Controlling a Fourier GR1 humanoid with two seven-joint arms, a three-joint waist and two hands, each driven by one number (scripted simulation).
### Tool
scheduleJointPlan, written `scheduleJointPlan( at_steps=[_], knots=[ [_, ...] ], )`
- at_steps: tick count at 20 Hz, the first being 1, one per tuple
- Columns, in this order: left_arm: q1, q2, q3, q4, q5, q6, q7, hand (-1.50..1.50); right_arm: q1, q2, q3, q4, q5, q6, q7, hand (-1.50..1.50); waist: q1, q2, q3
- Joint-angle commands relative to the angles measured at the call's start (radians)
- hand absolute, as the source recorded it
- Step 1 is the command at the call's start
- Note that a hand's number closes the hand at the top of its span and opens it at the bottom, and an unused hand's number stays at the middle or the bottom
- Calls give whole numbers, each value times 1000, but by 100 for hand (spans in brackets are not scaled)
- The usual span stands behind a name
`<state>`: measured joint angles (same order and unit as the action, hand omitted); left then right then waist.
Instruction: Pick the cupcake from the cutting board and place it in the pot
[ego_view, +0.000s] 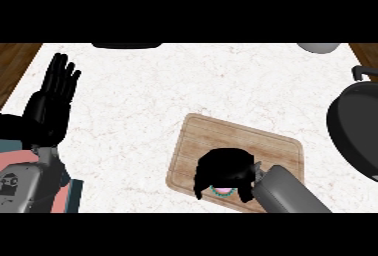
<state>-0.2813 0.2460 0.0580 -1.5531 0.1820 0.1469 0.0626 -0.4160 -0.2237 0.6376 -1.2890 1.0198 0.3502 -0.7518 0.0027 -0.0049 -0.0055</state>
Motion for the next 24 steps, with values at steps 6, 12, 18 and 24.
scheduleJointPlan(
  at_steps=[6,12,18,24],
  knots=[
    [-19,-28,5,38,-30,-5,-10,0,8,89,-1,14,75,-33,-57,150,-1,5,6],
    [-25,-12,38,62,-17,-35,-35,0,93,10,-82,-189,51,-80,-27,150,-7,5,5],
    [13,-14,35,20,-25,-17,0,0,304,51,-149,-376,44,-101,218,150,-33,-5,5],
    [68,1,62,-6,-28,-4,-9,0,557,137,-203,-557,173,-230,581,150,-92,-28,4]
  ],
)
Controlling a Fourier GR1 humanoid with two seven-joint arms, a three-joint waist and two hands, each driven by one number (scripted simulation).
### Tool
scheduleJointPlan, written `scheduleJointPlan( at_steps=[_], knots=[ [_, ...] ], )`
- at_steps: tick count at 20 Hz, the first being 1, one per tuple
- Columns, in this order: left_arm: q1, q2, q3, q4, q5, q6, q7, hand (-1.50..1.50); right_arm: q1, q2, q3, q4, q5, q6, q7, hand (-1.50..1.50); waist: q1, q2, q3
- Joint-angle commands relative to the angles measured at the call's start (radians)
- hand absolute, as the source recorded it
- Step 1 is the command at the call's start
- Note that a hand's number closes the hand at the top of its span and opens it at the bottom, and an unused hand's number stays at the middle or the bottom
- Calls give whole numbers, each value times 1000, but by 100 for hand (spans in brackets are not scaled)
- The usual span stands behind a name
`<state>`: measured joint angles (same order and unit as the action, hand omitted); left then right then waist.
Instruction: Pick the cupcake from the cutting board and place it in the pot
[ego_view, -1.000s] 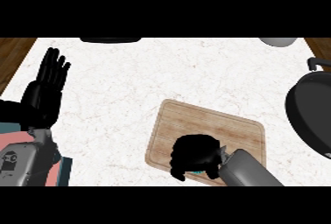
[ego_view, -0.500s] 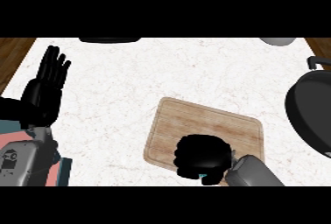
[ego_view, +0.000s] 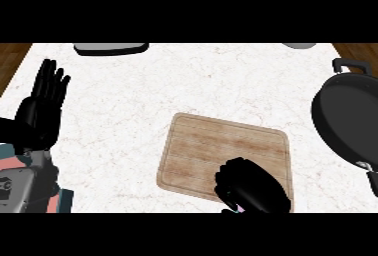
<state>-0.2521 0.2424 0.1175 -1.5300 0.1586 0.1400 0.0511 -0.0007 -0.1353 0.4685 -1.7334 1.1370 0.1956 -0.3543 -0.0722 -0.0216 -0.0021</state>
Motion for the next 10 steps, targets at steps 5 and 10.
scheduleJointPlan(
  at_steps=[5,10],
  knots=[
    [37,4,8,-38,9,-5,9,0,258,72,-86,-419,142,-133,357,150,1,1,0],
    [-4,-11,-16,-12,5,-16,7,0,330,112,-154,-621,173,-191,448,150,36,16,2]
  ],
)
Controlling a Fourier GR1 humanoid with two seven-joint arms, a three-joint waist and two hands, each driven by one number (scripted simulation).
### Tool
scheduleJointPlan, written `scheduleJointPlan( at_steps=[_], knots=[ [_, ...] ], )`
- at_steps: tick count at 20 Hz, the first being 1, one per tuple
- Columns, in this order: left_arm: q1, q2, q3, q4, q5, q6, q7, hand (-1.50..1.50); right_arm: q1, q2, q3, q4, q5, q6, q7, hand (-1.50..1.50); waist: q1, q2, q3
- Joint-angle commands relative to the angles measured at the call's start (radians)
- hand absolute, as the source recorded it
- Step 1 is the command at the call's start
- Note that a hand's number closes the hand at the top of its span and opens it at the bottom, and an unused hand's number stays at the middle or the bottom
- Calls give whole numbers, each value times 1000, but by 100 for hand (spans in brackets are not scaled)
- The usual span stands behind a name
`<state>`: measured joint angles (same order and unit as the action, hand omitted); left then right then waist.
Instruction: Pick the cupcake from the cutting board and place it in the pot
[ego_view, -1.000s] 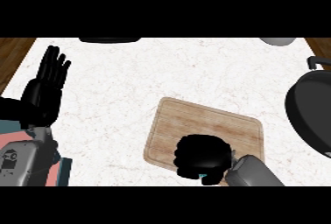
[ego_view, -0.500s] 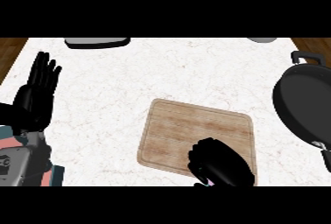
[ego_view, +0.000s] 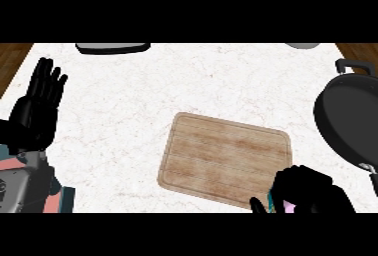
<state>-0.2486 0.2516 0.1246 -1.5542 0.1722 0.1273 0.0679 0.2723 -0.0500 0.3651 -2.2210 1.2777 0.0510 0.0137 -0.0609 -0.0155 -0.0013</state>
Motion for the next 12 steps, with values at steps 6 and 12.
scheduleJointPlan(
  at_steps=[6,12],
  knots=[
    [-20,-26,-26,-3,-15,2,-3,0,81,-16,-309,-352,-178,37,94,150,38,13,2],
    [-45,-21,-22,32,-12,-20,-11,0,-97,-126,-685,-137,-379,142,40,150,47,16,2]
  ],
)
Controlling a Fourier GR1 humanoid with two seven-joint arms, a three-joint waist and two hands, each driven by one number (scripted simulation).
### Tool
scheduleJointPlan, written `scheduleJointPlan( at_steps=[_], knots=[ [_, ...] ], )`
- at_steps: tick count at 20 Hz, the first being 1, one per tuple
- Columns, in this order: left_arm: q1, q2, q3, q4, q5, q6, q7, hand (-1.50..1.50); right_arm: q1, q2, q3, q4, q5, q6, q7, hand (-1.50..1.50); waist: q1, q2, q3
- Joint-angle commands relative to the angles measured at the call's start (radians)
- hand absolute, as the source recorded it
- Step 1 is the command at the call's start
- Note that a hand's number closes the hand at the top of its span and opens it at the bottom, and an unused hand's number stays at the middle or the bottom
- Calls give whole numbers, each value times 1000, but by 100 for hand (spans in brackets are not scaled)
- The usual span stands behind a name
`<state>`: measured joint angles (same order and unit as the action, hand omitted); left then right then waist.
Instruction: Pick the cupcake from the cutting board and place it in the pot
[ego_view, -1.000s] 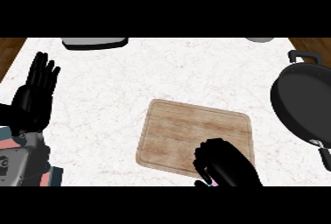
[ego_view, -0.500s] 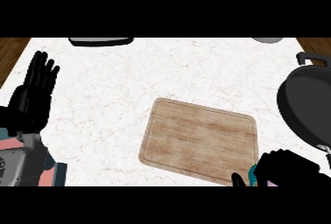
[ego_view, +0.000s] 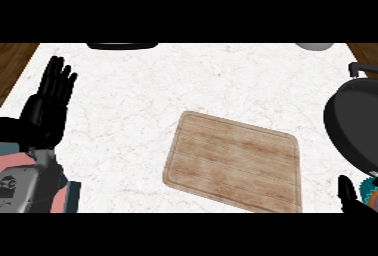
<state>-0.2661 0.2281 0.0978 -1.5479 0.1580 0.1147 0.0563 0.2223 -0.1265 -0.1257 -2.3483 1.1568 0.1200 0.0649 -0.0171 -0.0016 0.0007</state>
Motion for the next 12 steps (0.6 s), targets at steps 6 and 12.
scheduleJointPlan(
  at_steps=[6,12],
  knots=[
    [40,-1,-1,-19,6,-24,-6,0,-206,-244,-513,381,-468,53,-150,150,19,2,1],
    [-13,-23,4,36,-5,-10,-25,0,-265,-405,-625,712,-591,61,-362,150,15,4,0]
  ],
)
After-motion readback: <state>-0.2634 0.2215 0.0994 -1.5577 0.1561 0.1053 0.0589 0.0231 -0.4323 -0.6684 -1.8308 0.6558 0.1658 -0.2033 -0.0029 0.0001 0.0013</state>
